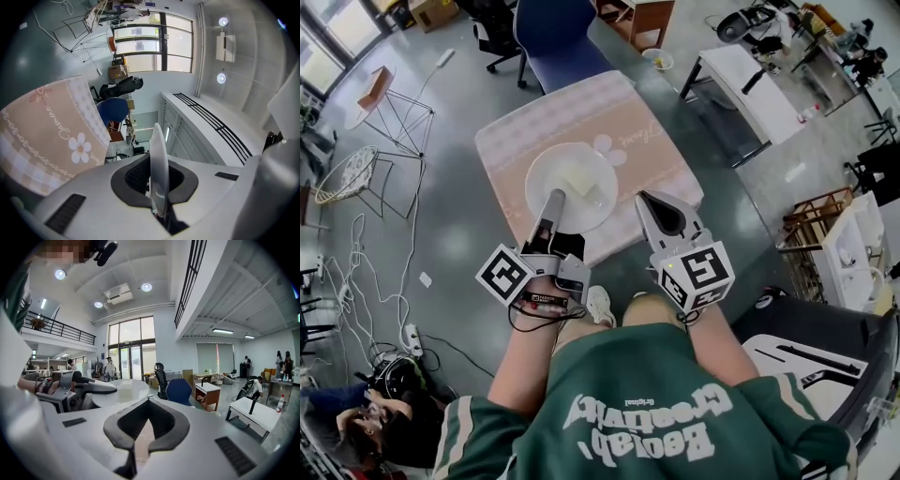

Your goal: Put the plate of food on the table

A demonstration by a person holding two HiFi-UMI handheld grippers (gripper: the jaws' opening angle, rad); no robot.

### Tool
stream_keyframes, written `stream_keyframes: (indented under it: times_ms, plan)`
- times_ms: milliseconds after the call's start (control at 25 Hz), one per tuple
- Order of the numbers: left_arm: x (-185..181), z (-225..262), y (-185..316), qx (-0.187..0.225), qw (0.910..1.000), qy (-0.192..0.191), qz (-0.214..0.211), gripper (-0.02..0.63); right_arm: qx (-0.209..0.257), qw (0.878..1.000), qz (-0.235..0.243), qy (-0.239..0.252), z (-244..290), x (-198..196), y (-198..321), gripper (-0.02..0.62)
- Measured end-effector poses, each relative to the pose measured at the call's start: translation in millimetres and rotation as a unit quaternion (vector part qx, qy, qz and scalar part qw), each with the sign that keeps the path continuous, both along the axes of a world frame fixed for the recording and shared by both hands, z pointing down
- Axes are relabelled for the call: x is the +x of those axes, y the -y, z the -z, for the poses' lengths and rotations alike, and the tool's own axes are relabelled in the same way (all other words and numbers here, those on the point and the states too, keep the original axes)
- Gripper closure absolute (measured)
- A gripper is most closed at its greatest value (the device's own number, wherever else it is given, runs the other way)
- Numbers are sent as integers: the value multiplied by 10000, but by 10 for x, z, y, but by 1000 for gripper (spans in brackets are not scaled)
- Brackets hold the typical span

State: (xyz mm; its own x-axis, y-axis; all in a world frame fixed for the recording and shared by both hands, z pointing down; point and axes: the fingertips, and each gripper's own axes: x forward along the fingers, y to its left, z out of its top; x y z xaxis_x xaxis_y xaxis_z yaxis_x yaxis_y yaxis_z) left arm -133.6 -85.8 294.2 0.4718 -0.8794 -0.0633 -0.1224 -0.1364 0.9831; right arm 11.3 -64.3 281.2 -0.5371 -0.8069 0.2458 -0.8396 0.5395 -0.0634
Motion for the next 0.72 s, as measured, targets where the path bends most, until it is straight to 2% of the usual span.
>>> stream_keyframes:
  times_ms: [160,360,720]
  plan:
    - [53,-6,95,-11,10000,-55,45,589,-15,10000,-27,-28,-9,67,126,581]
    - [101,-47,243,-9,9999,-56,133,589,4,9998,190,16,-48,45,363,581]
    - [115,-279,658,-199,9971,-50,734,589,-99,9962,852,121,-207,1,1041,581]
